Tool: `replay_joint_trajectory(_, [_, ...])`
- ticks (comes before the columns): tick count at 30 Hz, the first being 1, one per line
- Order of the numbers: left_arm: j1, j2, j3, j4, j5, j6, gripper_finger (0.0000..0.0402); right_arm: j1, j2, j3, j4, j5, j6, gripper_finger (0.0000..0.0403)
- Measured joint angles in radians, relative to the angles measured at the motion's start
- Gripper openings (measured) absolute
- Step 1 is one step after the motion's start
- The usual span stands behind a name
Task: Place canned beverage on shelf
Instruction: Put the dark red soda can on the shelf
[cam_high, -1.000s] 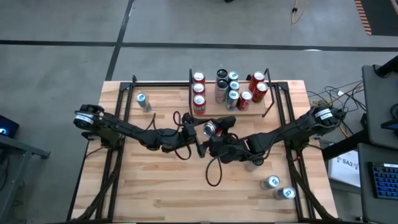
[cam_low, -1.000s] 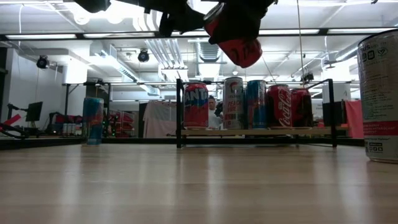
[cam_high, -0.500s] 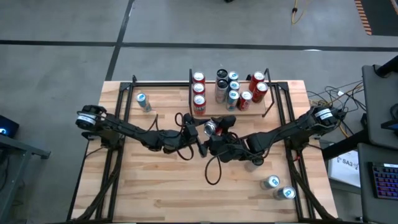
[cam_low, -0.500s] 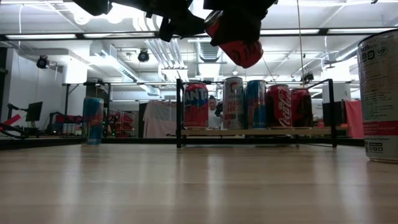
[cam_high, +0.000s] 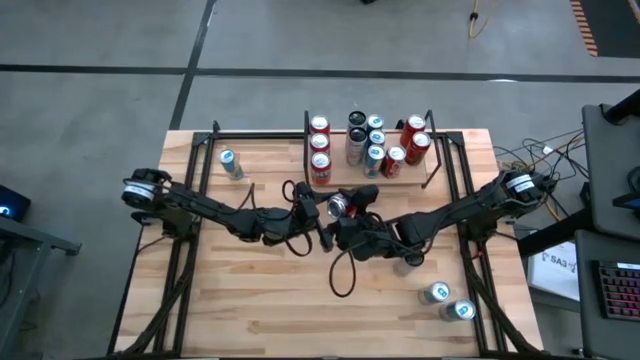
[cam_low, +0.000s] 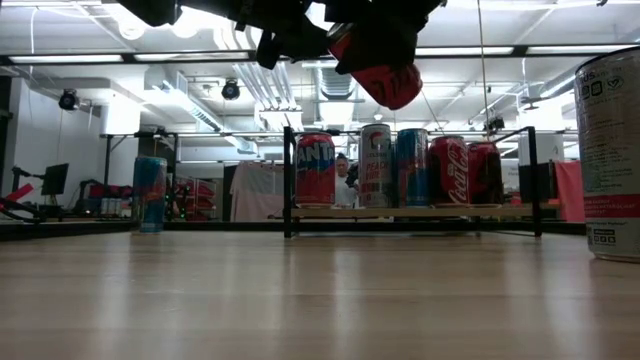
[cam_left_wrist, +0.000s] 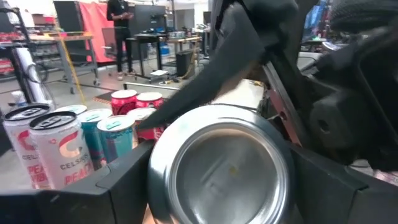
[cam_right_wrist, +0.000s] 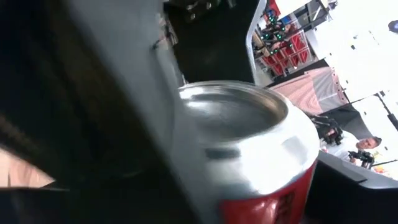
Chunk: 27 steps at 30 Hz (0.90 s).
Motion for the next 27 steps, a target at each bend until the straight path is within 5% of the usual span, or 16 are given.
replay_joint_trajectory(8, [0.001,-0.067,-0.02,-0.037,-0.014,0.068,0.0293,0.013,-0.012,0.001,0.005,0.073,0.013,0.0371])
replay_joint_trajectory(16, [0.006,-0.286,-0.092,-0.141,-0.023,0.159,0.0293,0.076,-0.111,0.001,-0.003,0.166,0.007,0.0374])
replay_joint_trajectory(21, [0.006,-0.453,-0.227,-0.013,0.207,0.147,0.0293,0.14,-0.21,0.001,-0.004,0.144,0.006,0.0375])
replay_joint_trajectory(27, [0.005,-0.576,-0.43,0.365,0.54,0.051,0.0293,0.197,-0.322,-0.013,-0.004,-0.107,0.063,0.0375])
